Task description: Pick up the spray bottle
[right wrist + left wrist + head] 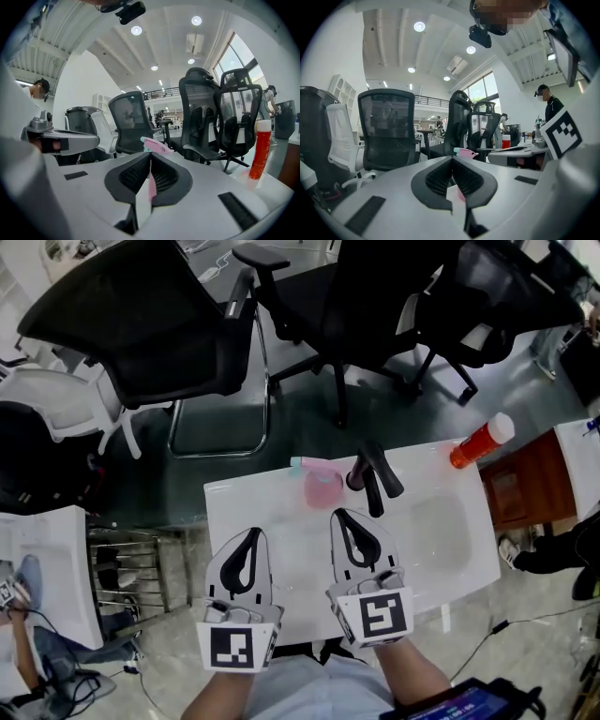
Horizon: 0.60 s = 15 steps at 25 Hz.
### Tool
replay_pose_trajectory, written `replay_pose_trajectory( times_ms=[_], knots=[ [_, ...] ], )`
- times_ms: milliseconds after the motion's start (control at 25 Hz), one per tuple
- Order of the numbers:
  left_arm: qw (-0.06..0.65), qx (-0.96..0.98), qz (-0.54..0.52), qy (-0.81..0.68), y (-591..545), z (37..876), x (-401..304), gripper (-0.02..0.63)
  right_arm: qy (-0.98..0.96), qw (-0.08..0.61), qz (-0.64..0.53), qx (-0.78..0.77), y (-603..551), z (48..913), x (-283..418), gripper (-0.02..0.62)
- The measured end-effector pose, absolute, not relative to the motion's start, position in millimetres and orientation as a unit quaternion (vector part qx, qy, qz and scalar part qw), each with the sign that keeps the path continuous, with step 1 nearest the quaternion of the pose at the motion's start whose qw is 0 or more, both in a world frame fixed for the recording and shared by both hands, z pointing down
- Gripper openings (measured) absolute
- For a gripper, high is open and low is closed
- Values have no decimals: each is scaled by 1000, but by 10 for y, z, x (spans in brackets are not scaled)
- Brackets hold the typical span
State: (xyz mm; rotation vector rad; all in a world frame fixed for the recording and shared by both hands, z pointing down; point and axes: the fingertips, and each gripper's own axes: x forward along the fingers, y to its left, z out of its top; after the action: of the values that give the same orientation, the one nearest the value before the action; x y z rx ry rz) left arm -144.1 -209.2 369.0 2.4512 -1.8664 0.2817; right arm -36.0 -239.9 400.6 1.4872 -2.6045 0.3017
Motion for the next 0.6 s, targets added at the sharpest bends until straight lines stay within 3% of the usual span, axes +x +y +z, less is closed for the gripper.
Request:
replay_pose_trajectory(
  times_ms=[200, 480, 600],
  knots=[
    [49, 790, 83, -605, -2198, 3762, -1494, 15, -857, 66, 107, 500, -2505, 4084, -428, 46],
    [39, 795, 103, -597, -2346, 3871, -1545, 15, -853, 80, 118, 502, -2667, 4210, -484, 255],
    [43, 795, 103, -596, -2384, 3903, -1553, 15, -853, 82, 124, 501, -2705, 4248, -511, 290]
  ],
)
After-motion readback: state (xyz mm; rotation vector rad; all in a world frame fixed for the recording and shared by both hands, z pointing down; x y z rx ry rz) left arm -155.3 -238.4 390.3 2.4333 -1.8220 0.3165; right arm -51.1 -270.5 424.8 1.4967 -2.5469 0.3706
